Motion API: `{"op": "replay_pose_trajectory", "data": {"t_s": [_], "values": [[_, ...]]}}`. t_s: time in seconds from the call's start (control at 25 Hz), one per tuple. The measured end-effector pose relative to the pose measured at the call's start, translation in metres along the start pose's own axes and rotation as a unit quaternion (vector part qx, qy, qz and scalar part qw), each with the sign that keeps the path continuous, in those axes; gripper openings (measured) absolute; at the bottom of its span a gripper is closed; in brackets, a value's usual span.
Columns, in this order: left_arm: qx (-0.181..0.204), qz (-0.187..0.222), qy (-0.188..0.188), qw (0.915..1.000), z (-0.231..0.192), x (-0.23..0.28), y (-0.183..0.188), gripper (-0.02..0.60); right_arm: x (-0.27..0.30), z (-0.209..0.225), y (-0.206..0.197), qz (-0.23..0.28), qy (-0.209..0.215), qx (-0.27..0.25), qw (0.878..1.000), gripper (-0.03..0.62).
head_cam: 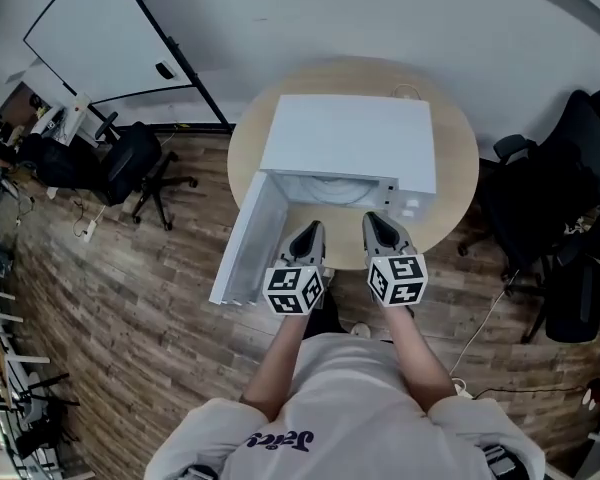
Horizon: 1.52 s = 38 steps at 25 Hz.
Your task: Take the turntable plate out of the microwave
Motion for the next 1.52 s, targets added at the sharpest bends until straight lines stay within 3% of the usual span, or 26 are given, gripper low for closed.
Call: {"op": "replay_pose_trajectory", "data": {"t_s": [0.2,0.4,0.8,1.0,1.24,1.36,1.52], "values": [[-0.014,-0.044,-0.013,0.9989,-0.018,0.021,-0.037,0.02,0.025,0.019,-0.025,-0.043,-0.016,-0.005,0.999,0.021],[-0.06,-0.081,-0.028,0.9945,-0.033,0.039,-0.068,0.02,0.041,0.036,-0.037,-0.063,-0.032,0.006,0.997,0.021],[-0.162,-0.147,-0.04,0.975,-0.06,0.071,-0.127,0.02,0.077,0.041,-0.072,-0.121,-0.031,0.028,0.992,0.021],[-0.248,-0.166,-0.042,0.9535,-0.065,0.092,-0.159,0.021,0.087,0.044,-0.092,-0.151,-0.031,0.036,0.987,0.021],[-0.346,-0.153,-0.05,0.9244,-0.073,0.123,-0.177,0.033,0.095,0.052,-0.105,-0.172,-0.044,0.044,0.983,0.021],[-0.411,-0.147,-0.058,0.8979,-0.077,0.138,-0.185,0.107,0.1,0.053,-0.108,-0.179,-0.048,0.046,0.982,0.021],[-0.493,-0.134,-0.06,0.8573,-0.082,0.155,-0.196,0.144,0.102,0.057,-0.114,-0.188,-0.056,0.053,0.979,0.021]]}}
Point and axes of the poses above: the fingertips, and each gripper's own axes: x forward along the fingers, z to its right, y out of its top, the point moved 3 cm from there along -x, backward along the fingers, and after that the axes turned 6 degrees about x, right-handed, at the moved point
